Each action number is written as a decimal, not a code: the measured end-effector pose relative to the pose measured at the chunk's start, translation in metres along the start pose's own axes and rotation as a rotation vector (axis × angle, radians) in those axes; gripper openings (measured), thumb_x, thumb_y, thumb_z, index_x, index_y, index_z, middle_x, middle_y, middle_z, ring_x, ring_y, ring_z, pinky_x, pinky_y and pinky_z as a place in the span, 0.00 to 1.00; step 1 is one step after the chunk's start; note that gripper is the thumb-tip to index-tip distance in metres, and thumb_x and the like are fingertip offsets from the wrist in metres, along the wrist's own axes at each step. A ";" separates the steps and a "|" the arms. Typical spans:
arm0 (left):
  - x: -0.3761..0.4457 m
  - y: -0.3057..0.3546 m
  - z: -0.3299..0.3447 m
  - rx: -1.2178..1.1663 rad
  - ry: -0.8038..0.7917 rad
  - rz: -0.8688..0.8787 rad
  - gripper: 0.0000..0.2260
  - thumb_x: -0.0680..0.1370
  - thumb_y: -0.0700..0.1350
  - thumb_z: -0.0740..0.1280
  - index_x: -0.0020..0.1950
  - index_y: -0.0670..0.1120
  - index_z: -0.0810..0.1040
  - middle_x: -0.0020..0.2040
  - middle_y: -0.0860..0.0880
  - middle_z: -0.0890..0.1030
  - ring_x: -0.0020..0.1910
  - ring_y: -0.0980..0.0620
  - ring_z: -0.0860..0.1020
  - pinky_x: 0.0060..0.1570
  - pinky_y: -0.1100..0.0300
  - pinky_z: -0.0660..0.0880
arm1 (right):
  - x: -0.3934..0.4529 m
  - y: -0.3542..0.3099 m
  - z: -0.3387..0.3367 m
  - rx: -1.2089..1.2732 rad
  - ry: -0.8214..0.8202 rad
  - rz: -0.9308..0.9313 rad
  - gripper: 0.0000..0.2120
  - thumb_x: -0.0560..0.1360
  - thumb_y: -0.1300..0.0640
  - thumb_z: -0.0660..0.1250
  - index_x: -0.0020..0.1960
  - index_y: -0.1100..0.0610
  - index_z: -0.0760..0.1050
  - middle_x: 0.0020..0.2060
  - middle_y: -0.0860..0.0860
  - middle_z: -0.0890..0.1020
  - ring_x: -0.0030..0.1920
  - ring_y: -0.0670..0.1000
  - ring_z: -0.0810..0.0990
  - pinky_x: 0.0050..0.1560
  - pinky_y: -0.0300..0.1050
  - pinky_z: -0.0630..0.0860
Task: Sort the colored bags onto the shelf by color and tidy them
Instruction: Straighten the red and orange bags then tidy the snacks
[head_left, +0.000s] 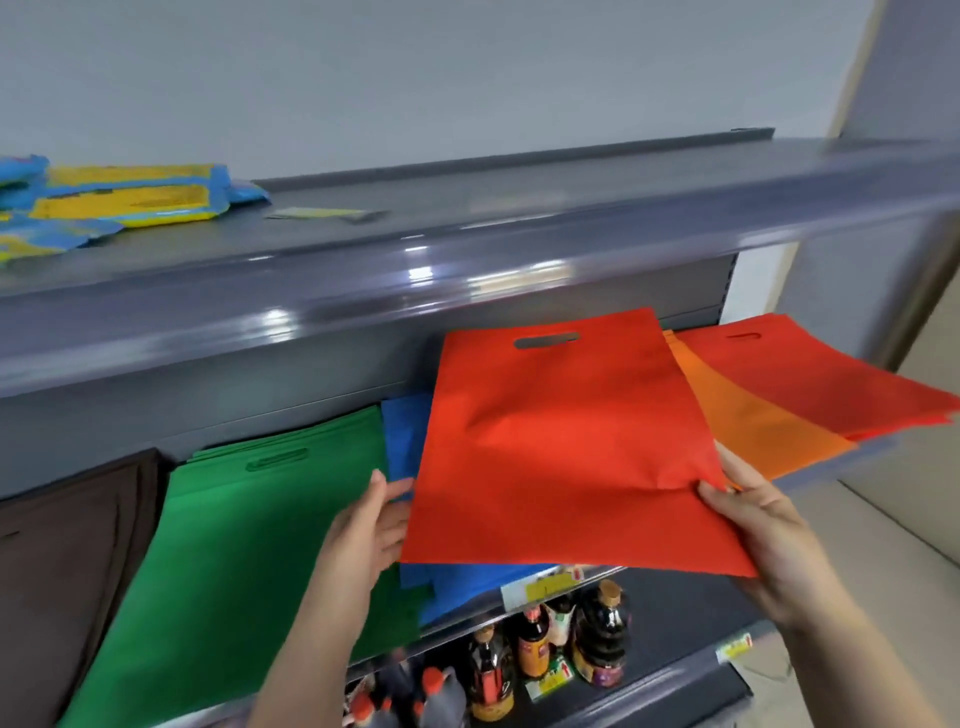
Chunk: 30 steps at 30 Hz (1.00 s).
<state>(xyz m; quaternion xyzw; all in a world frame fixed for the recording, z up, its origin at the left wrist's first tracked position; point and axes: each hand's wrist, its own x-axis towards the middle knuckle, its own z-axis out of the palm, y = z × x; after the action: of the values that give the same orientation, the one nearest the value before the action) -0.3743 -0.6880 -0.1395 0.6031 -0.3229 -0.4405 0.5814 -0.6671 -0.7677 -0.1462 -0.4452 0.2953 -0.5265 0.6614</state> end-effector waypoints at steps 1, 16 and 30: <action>0.001 0.000 0.019 -0.073 -0.029 -0.038 0.18 0.81 0.53 0.53 0.55 0.44 0.77 0.44 0.48 0.85 0.43 0.53 0.83 0.42 0.56 0.74 | 0.001 -0.007 -0.010 0.004 -0.006 0.003 0.22 0.71 0.68 0.58 0.55 0.49 0.82 0.49 0.54 0.84 0.41 0.50 0.84 0.37 0.40 0.80; -0.002 -0.039 0.266 0.031 -0.040 0.066 0.17 0.77 0.33 0.63 0.59 0.54 0.75 0.45 0.46 0.85 0.46 0.46 0.83 0.49 0.49 0.76 | 0.029 -0.127 -0.219 -0.124 -0.070 0.010 0.23 0.63 0.56 0.71 0.58 0.47 0.81 0.53 0.55 0.83 0.49 0.51 0.83 0.42 0.39 0.79; 0.085 -0.037 0.395 0.268 0.024 0.196 0.13 0.76 0.36 0.67 0.52 0.54 0.77 0.42 0.53 0.84 0.43 0.57 0.82 0.39 0.67 0.73 | 0.141 -0.155 -0.338 -0.544 0.265 -0.012 0.16 0.75 0.71 0.64 0.54 0.53 0.79 0.31 0.50 0.84 0.29 0.47 0.81 0.32 0.36 0.79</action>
<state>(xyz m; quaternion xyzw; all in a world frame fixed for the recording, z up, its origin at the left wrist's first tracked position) -0.7031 -0.9252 -0.1639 0.6460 -0.4293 -0.3275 0.5395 -0.9867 -1.0043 -0.1406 -0.5352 0.5067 -0.4856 0.4702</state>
